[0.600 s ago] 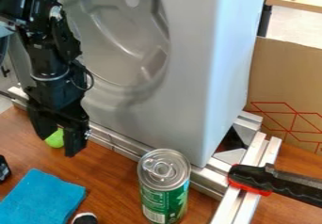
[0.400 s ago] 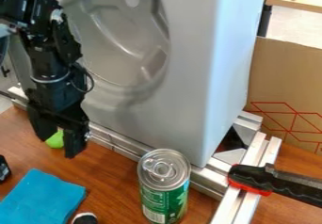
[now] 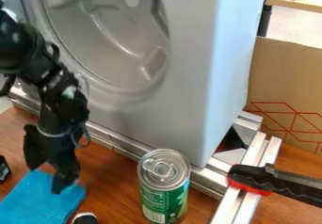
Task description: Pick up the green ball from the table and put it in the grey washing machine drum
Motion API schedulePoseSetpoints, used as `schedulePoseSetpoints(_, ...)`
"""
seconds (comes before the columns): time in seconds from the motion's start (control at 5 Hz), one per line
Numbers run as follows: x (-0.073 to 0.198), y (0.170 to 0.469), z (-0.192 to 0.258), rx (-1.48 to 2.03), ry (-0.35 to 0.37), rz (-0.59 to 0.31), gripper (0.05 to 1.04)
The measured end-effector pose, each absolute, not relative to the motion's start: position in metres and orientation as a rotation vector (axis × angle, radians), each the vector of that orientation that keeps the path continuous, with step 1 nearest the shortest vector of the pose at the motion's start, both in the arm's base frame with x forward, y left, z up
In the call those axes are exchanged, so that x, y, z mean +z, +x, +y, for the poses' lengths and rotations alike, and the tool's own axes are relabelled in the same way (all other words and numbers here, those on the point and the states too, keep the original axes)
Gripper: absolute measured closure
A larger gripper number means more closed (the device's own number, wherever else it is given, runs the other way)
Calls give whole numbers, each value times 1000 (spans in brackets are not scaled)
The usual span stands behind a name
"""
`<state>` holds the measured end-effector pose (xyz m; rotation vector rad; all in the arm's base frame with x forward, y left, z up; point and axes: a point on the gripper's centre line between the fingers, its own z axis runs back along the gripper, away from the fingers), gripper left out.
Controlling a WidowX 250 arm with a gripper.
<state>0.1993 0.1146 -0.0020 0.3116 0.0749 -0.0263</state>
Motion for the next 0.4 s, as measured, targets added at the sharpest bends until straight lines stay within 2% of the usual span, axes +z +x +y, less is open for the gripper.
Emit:
schedulePoseSetpoints(0.2,-4,202,120,6,333,23,83)
schedulePoseSetpoints(0.4,18,209,132,71,276,-164,83)
